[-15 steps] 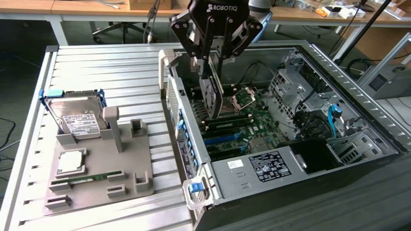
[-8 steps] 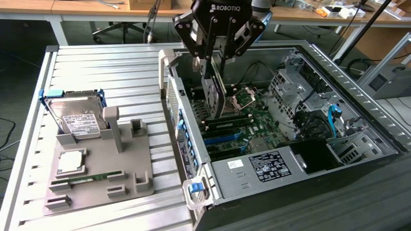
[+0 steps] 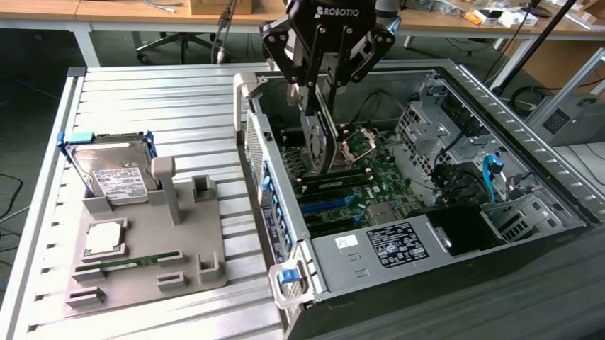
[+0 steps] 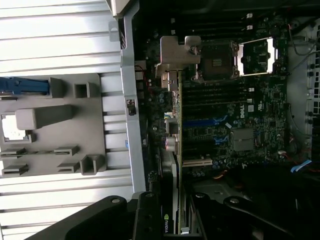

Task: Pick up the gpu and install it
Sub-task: 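Pick up the gpu and move the gpu toward the slot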

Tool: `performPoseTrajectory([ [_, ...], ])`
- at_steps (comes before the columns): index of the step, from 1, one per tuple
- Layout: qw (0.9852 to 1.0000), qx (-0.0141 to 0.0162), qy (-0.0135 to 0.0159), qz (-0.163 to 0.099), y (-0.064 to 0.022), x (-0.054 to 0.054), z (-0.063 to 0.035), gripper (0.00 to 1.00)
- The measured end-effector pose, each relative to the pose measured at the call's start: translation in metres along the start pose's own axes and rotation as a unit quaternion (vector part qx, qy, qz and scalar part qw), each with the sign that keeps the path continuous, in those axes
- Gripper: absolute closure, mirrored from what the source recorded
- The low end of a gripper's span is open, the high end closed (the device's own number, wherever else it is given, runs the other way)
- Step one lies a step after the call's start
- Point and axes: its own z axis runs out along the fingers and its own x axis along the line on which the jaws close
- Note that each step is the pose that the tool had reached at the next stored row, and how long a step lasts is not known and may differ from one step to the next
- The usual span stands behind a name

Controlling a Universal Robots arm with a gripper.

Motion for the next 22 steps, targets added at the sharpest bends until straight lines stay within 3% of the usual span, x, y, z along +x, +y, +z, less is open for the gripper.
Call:
performPoseTrajectory([
  [22, 1.0, 0.0005, 0.0, 0.0, 0.0008, -0.0107, 0.0003, 0.73],
])
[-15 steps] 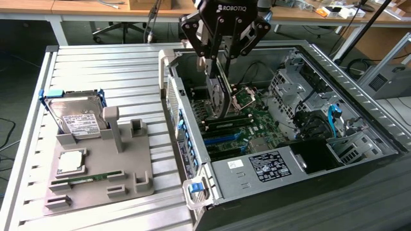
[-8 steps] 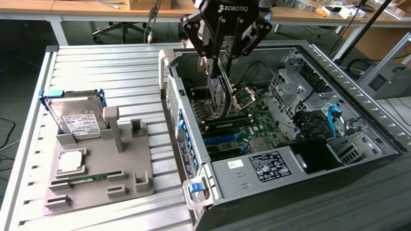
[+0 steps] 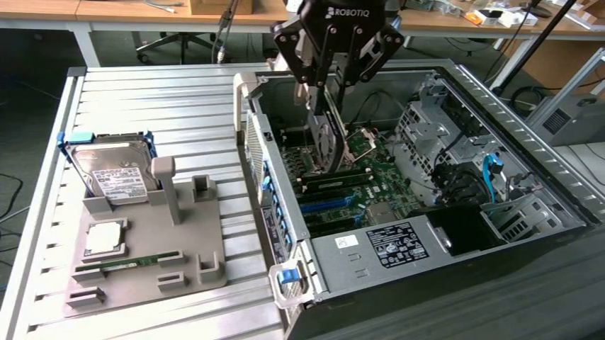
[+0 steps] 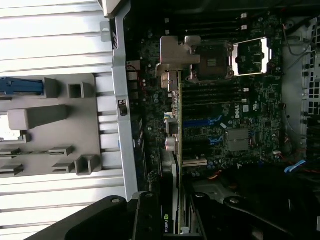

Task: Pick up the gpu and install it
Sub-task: 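Pick up the gpu and move the gpu toward the slot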

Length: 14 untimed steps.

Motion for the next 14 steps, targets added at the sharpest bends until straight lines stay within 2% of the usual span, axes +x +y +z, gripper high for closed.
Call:
performPoseTrajectory([
  [14, 1.0, 0.0017, -0.0002, 0.0, 0.0008, -0.0101, 0.0005, 0.73],
])
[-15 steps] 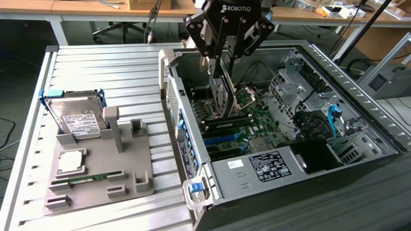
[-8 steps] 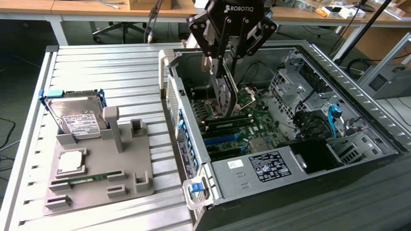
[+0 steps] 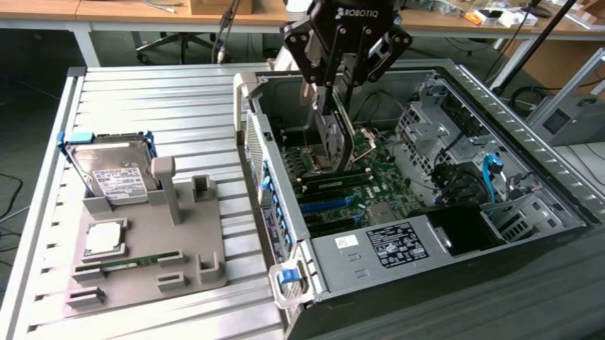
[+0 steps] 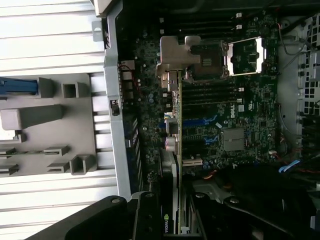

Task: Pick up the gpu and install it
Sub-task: 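Pick up the gpu and move the gpu toward the slot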

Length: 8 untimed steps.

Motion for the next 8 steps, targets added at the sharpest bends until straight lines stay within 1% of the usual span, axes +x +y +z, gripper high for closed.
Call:
performPoseTrajectory([
  [5, 1.0, 0.001, -0.0001, 0.0, 0.0005, -0.0057, 0.0002, 0.73],
  [8, 1.0, 0.0026, -0.0002, 0.0, 0.0007, -0.0095, 0.0006, 0.73],
])
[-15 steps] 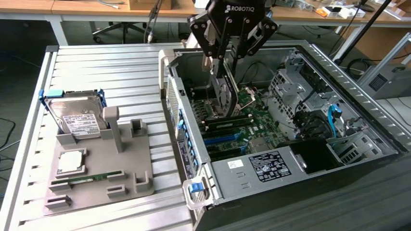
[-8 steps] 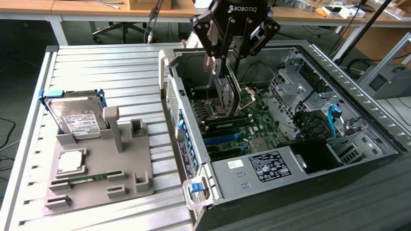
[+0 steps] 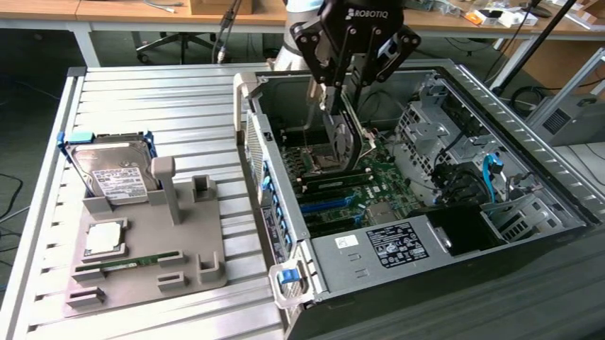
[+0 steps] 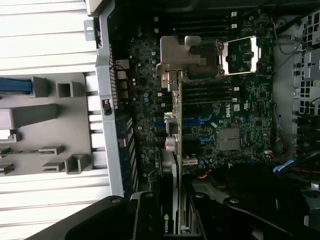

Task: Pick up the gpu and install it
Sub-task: 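Pick up the gpu and move the gpu toward the slot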

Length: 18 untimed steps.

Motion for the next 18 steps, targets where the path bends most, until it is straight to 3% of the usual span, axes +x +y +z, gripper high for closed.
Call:
performPoseTrajectory([
  [9, 1.0, 0.0031, -0.0002, 0.0, 0.0008, -0.008, 0.0018, 0.73],
  [18, 1.0, 0.0045, -0.0003, 0.0, 0.0028, -0.028, 0.0083, 0.73],
])
